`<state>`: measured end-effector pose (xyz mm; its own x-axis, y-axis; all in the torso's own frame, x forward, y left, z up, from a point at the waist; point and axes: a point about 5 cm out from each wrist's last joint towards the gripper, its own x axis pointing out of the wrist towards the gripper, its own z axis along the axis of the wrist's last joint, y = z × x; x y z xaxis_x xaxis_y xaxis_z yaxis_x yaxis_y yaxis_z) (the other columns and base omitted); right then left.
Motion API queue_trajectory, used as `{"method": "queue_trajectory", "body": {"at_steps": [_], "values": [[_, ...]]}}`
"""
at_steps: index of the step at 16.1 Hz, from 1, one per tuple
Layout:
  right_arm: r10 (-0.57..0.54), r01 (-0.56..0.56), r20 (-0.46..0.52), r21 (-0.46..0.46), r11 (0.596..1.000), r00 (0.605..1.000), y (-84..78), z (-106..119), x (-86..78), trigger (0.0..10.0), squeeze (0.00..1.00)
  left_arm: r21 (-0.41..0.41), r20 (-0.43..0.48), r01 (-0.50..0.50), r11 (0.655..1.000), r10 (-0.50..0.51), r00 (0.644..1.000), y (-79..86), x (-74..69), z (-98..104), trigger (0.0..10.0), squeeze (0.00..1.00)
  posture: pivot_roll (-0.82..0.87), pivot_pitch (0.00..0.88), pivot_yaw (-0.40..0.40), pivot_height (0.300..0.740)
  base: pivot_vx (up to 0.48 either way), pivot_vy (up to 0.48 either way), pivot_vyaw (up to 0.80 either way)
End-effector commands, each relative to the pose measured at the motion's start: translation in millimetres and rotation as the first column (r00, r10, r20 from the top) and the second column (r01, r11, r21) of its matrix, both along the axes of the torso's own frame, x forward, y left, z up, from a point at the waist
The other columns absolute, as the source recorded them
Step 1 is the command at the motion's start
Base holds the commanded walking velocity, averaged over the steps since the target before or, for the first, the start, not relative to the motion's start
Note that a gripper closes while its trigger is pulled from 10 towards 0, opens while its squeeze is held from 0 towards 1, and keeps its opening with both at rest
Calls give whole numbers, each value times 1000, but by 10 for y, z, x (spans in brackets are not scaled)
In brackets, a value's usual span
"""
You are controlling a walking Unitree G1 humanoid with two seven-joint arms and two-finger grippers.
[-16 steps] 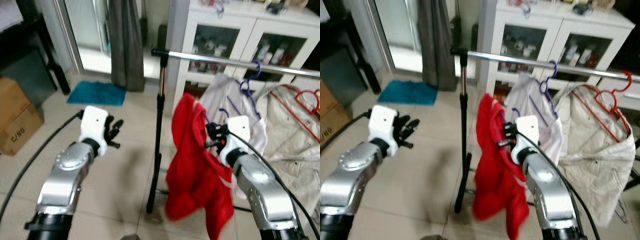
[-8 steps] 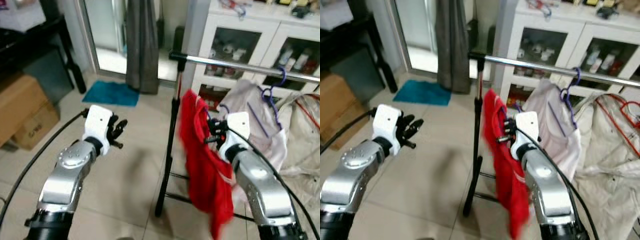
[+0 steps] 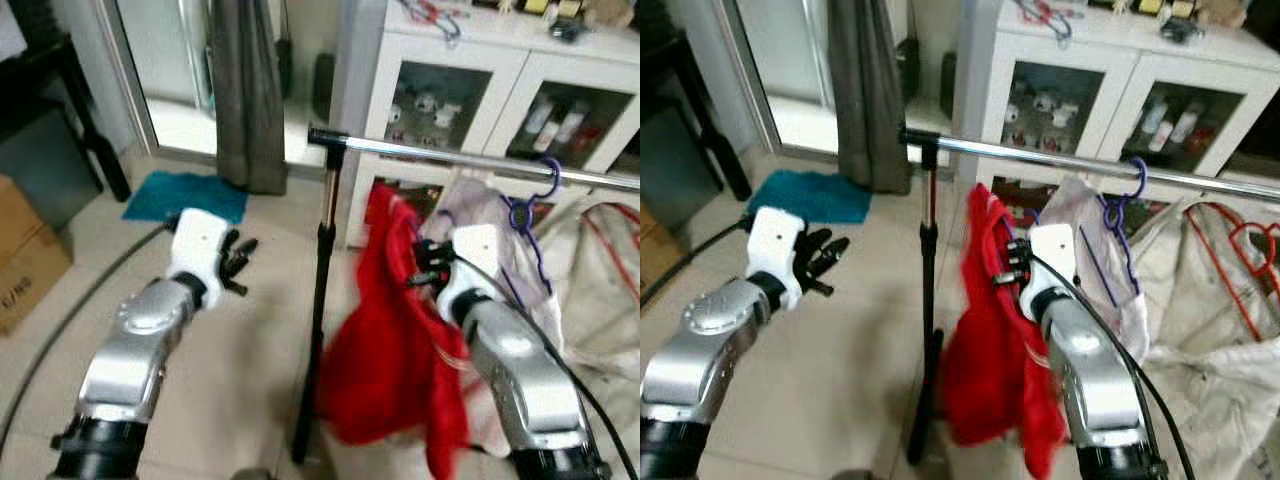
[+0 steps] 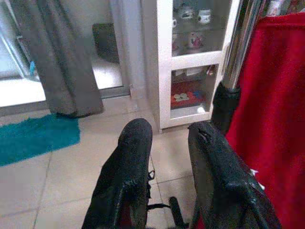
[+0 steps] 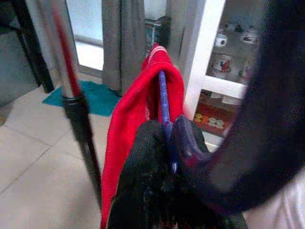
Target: Hang hanger
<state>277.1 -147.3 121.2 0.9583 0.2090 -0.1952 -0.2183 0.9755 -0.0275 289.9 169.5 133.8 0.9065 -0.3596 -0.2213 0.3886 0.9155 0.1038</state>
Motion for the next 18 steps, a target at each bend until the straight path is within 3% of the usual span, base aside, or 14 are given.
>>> {"method": "queue_trajectory", "body": {"at_steps": [1, 6, 10, 13, 15, 16, 18], "values": [[-38, 39, 55, -5, 999, 998, -112, 126, 21, 10000, 0, -10, 10, 45, 999, -45, 999, -116, 15, 22, 10000, 0, 106, 0, -21, 740, 334, 0, 0], [-48, 47, 72, 14, 999, 996, -92, 174, 39, 10000, 0, -1, 13, 68, 998, -68, 998, -134, 13, 27, 10000, 0, 109, 0, -21, 740, 330, 0, 0], [-28, 20, 177, 46, 999, 984, -12, 460, 146, 10000, 0, -58, 41, 304, 951, -302, 952, -318, -129, 100, 10000, 0, 117, 0, -35, 740, 0, 0, 0], [16, -28, 204, 56, 998, 979, 133, 569, 277, 10000, 0, -10, 38, 380, 925, -380, 924, -307, -115, 150, 10000, 0, 127, 0, -50, 740, 0, 0, 0], [23, -18, 123, -38, 999, 992, 187, 513, 430, 10000, 0, 0, 20, 431, 902, -431, 902, -328, -120, 176, 10000, 0, 125, 0, -46, 740, 0, 0, 0], [-27, 30, 36, -88, 996, 999, 159, 424, 541, 10000, 0, -4, 10, 469, 883, -469, 883, -360, -132, 195, 10000, 0, 126, 0, -45, 740, 0, 0, 0], [-119, 119, -81, -8, 993, 990, 91, 359, 673, 10000, 0, 10, -9, 522, 853, -522, 853, -384, -162, 208, 10000, 0, 130, 0, -42, 740, 0, 0, 0]]}}
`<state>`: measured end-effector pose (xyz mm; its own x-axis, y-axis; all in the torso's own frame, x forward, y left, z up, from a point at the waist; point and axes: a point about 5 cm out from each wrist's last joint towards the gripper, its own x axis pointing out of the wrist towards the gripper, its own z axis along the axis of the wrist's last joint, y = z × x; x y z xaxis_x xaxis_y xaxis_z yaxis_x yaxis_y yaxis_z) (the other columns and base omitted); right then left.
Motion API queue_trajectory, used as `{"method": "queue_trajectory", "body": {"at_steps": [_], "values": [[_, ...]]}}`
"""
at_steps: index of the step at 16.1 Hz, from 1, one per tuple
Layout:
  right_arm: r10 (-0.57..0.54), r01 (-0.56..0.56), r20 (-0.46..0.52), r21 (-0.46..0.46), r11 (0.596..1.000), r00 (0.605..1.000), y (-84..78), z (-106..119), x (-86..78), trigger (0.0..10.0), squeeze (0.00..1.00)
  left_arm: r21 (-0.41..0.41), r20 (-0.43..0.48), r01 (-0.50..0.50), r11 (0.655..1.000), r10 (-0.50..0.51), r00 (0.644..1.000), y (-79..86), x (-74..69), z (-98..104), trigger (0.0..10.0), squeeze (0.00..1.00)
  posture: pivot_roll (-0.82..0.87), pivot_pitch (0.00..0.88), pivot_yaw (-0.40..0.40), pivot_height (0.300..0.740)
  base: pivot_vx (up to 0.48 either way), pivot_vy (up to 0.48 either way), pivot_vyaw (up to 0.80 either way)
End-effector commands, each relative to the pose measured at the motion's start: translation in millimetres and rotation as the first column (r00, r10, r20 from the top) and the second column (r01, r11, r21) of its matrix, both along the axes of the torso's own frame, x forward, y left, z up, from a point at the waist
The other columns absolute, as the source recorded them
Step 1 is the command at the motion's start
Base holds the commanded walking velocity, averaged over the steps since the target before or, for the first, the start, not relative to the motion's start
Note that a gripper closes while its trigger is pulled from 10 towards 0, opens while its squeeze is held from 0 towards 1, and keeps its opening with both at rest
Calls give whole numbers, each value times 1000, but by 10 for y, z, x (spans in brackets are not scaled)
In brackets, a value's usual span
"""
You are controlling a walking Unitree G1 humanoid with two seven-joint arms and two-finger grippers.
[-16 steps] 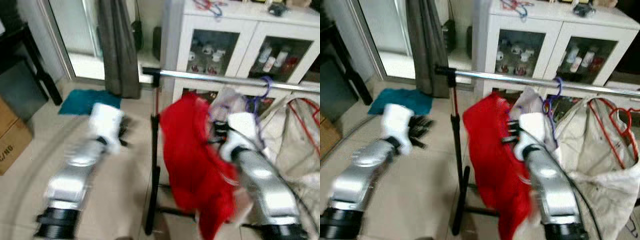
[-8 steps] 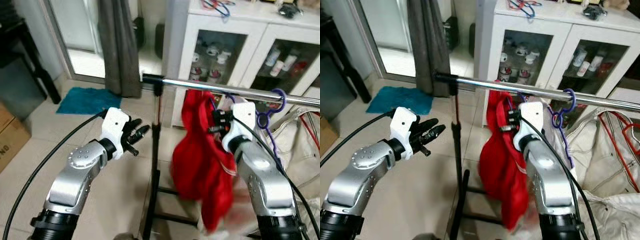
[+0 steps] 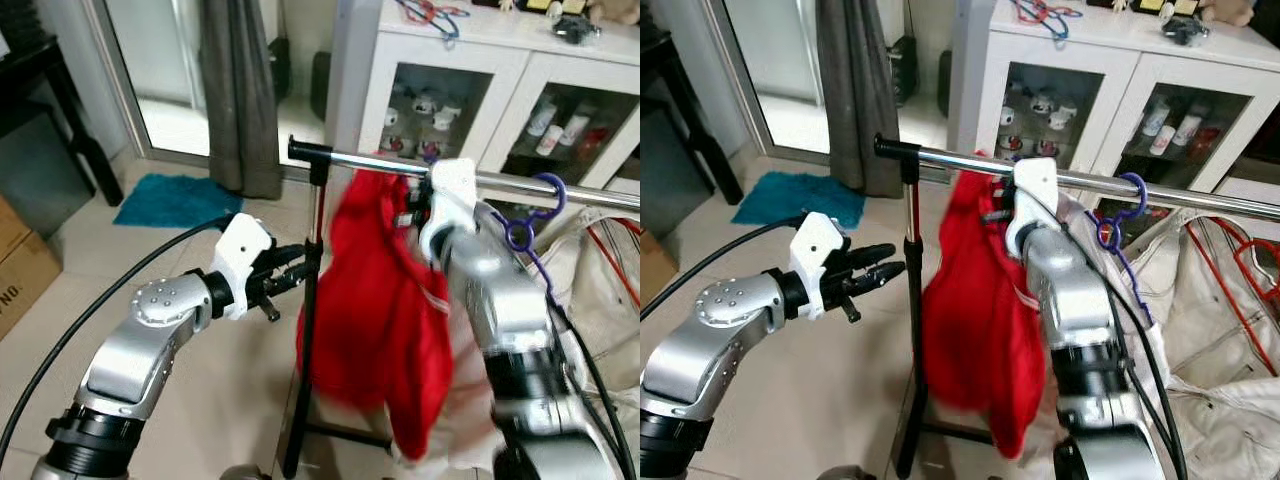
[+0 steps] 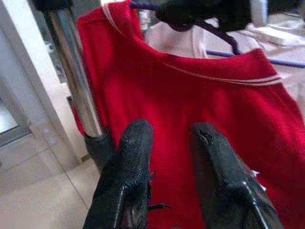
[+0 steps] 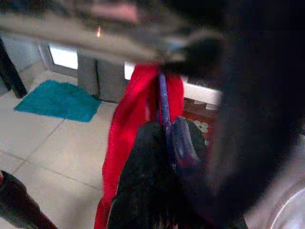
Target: Hang hanger
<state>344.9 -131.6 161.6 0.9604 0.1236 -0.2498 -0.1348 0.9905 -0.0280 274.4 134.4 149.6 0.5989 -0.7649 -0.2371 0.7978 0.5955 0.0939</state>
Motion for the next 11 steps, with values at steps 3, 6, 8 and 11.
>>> {"method": "queue_trajectory", "body": {"at_steps": [3, 6, 8, 11], "values": [[22, -18, -125, 30, 999, 992, -25, -141, -84, 10000, 0, 28, 0, 30, 999, -30, 1000, -12, -37, 15, 10000, 0, 127, 0, -36, 740, 0, 0, 0], [96, -92, -43, 91, 992, 994, -89, -21, -257, 10000, 1000, 26, 9, -24, 999, 24, 1000, 19, -38, -22, 10000, 0, 110, 0, -17, 740, 0, 0, 0], [227, -234, 72, 98, 967, 971, -136, 159, -439, 10000, 1000, -12, 35, -123, 992, 124, 992, 35, -13, -8, 10000, 0, 106, 0, -18, 740, 0, 0, 0], [382, -399, 134, 145, 905, 914, -266, 273, -763, 10000, 1000, -101, 70, -263, 959, 271, 960, 83, 12, 80, 10000, 0, 104, 0, -21, 740, 0, 0, 0]]}}
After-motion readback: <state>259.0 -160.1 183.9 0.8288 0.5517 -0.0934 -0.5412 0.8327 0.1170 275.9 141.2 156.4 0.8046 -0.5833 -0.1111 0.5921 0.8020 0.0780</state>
